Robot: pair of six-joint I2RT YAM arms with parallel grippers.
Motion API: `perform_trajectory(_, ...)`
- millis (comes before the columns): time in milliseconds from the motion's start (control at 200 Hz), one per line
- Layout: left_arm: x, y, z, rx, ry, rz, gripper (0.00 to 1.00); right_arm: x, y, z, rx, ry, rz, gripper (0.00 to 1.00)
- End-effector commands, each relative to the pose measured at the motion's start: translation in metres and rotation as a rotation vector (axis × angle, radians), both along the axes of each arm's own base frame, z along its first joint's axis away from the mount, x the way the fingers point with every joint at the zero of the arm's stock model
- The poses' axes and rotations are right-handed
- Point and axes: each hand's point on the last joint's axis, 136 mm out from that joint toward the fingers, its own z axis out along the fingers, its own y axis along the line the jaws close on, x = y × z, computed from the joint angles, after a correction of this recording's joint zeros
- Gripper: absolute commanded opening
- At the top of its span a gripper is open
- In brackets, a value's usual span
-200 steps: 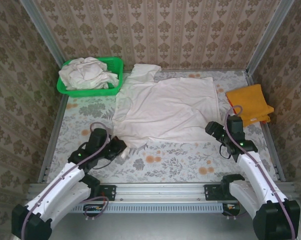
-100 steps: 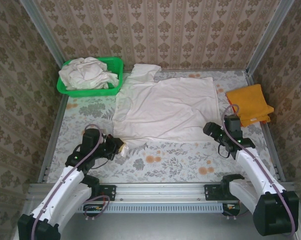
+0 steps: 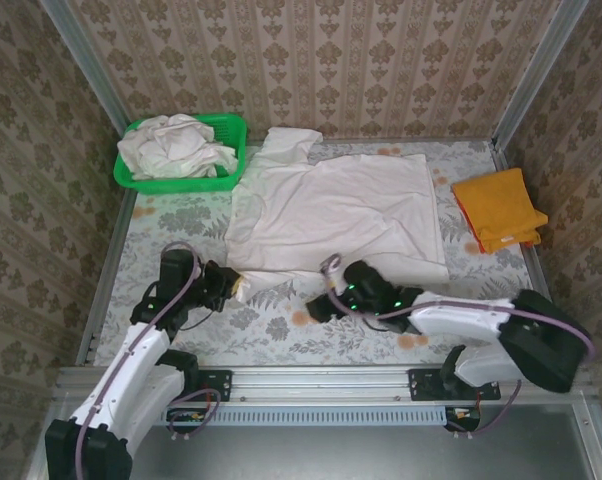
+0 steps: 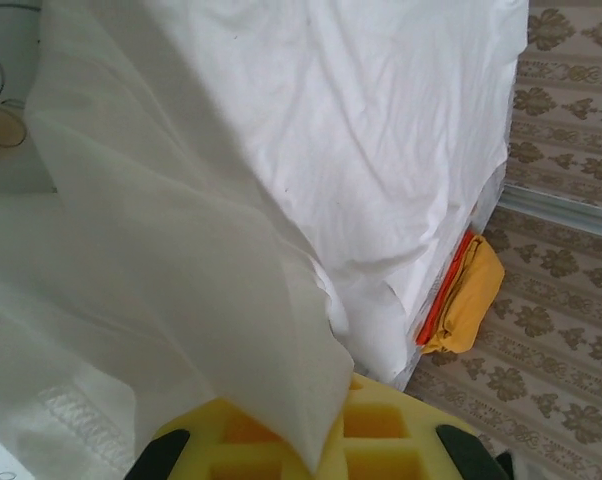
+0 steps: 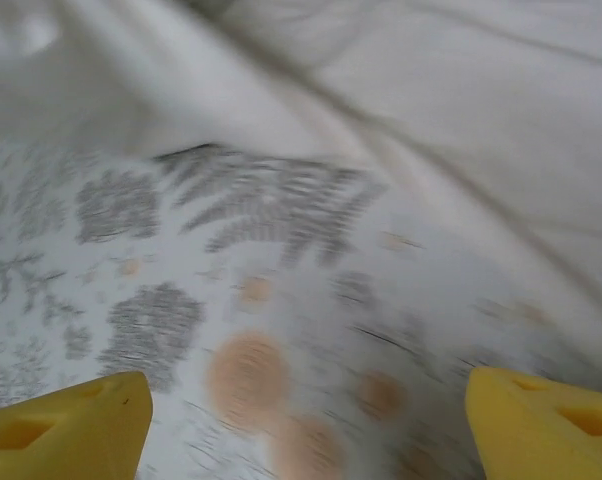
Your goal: Fold and stack the t-shirts
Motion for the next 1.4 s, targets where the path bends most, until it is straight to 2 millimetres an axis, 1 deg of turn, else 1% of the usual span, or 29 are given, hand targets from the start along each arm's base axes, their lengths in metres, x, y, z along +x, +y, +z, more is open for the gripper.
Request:
perform_trajectory(0,0.012,0.004,0.013,-0.026,-0.015,0.055,0.0,0.008,0.063,0.046,0.143,-0.203,0.057,0.8)
perform_trajectory(75,0.016,0.006,0.014,-0.037,-0.012,0.08,0.0,-0.004,0.097,0.044,0.171,-0.201,0.113,0.78)
perform_trajectory(90,0.016,0.006,0.014,-0.041,-0.01,0.085,0.0,-0.006,0.105,0.047,0.182,-0.204,0.124,0.78)
perform_trajectory(115,0.017,0.006,0.015,-0.047,-0.009,0.091,0.0,-0.009,0.115,0.043,0.176,-0.204,0.14,0.78)
perform_trajectory(215,0.02,0.006,0.017,-0.059,-0.002,0.103,0.0,-0.016,0.147,0.034,0.191,-0.201,0.157,0.76)
perform_trajectory(260,0.021,0.006,0.017,-0.063,0.005,0.106,0.0,-0.016,0.159,0.031,0.205,-0.185,0.153,0.74)
perform_trajectory(315,0.021,0.006,0.018,-0.071,0.009,0.105,0.0,-0.012,0.167,0.023,0.204,-0.156,0.126,0.69)
perform_trajectory(380,0.02,0.006,0.018,-0.074,0.015,0.103,0.0,-0.003,0.171,0.013,0.181,-0.15,0.082,0.66)
perform_trajectory(440,0.018,0.006,0.017,-0.075,0.02,0.102,0.0,0.011,0.168,0.003,0.152,-0.14,0.013,0.53)
perform_trajectory(450,0.018,0.006,0.017,-0.076,0.022,0.105,0.0,0.012,0.167,0.001,0.147,-0.136,0.007,0.49)
perform_trajectory(460,0.018,0.007,0.017,-0.076,0.02,0.105,0.0,0.014,0.167,0.0,0.143,-0.133,-0.001,0.47)
perform_trajectory(505,0.017,0.007,0.017,-0.079,0.021,0.109,0.0,0.023,0.163,-0.006,0.134,-0.113,-0.042,0.42)
perform_trajectory(550,0.017,0.008,0.017,-0.08,0.02,0.115,0.0,0.028,0.161,-0.009,0.144,-0.1,-0.055,0.38)
perform_trajectory(585,0.016,0.009,0.016,-0.079,0.022,0.118,0.0,0.031,0.159,-0.008,0.153,-0.096,-0.062,0.3)
perform_trajectory(630,0.014,0.01,0.015,-0.076,0.025,0.121,0.0,0.032,0.155,-0.006,0.154,-0.099,-0.066,0.18)
perform_trajectory(700,0.014,0.011,0.012,-0.074,0.03,0.126,0.01,0.03,0.15,-0.002,0.137,-0.116,-0.048,0.0)
perform_trajectory(735,0.013,0.012,0.011,-0.071,0.033,0.128,0.04,0.027,0.146,0.0,0.124,-0.121,-0.036,0.0)
perform_trajectory(775,0.013,0.012,0.009,-0.067,0.035,0.127,0.13,0.023,0.14,0.001,0.104,-0.123,-0.025,0.0)
perform_trajectory(840,0.012,0.013,0.006,-0.055,0.037,0.121,0.34,0.018,0.127,0.002,0.067,-0.124,-0.017,0.0)
perform_trajectory(870,0.012,0.014,0.005,-0.046,0.037,0.116,0.45,0.014,0.119,-0.001,0.039,-0.121,-0.01,0.0)
perform_trajectory(955,0.008,0.019,0.0,-0.005,0.041,0.112,0.77,0.004,0.098,0.001,-0.04,-0.122,0.023,0.0)
perform_trajectory(1015,0.004,0.024,-0.003,0.039,0.041,0.113,0.92,-0.004,0.084,0.004,-0.109,-0.122,0.057,0.0)
perform_trajectory(1055,0.002,0.029,-0.006,0.068,0.041,0.115,0.98,-0.009,0.076,0.007,-0.144,-0.123,0.08,0.0)
perform_trajectory(1080,0.0,0.031,-0.008,0.085,0.041,0.116,1.0,-0.011,0.072,0.011,-0.163,-0.124,0.092,0.0)
perform_trajectory(1150,-0.003,0.037,-0.014,0.123,0.044,0.116,1.0,-0.016,0.065,0.022,-0.212,-0.124,0.127,0.0)
perform_trajectory(1180,-0.004,0.038,-0.018,0.135,0.047,0.114,1.0,-0.018,0.06,0.023,-0.25,-0.117,0.141,0.0)
perform_trajectory(1265,-0.008,0.042,-0.028,0.163,0.062,0.107,1.0,-0.023,0.052,0.035,-0.314,-0.113,0.173,0.0)
perform_trajectory(1355,-0.015,0.044,-0.043,0.181,0.088,0.096,1.0,-0.034,0.043,0.041,-0.354,-0.102,0.239,0.0)
perform_trajectory(1395,-0.018,0.044,-0.05,0.183,0.101,0.091,1.0,-0.041,0.041,0.041,-0.362,-0.086,0.276,0.0)
